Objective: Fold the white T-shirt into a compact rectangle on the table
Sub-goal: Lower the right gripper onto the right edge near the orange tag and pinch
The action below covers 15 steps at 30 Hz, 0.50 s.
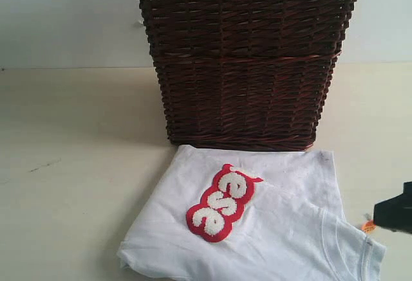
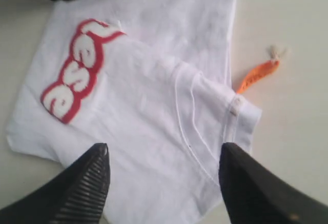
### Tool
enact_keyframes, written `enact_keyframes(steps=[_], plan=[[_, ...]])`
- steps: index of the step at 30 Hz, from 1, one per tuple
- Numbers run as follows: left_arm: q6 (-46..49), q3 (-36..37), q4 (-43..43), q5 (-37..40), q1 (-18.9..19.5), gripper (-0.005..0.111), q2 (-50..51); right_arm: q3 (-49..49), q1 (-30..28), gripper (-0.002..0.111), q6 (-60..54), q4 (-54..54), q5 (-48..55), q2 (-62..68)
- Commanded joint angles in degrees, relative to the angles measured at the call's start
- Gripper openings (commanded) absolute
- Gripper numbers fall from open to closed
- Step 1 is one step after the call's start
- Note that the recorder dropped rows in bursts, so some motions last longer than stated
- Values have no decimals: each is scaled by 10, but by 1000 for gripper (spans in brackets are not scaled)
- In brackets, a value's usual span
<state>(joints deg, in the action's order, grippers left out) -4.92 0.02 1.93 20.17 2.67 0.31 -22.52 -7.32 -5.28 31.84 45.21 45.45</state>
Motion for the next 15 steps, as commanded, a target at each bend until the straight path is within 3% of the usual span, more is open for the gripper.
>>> enact_keyframes(steps=[1,4,11,15], plan=[[2,0,-1,0,1,0,-3,13,-4,61,-61,66,-62,77],[2,0,-1,0,1,0,-3,24,-4,61,-112,113,-109,123],[2,0,-1,0,1,0,-3,68,-4,61,-136,105,-238,243],[2,0,-1,0,1,0,-3,69,-4,61,-190,145,-223,288]])
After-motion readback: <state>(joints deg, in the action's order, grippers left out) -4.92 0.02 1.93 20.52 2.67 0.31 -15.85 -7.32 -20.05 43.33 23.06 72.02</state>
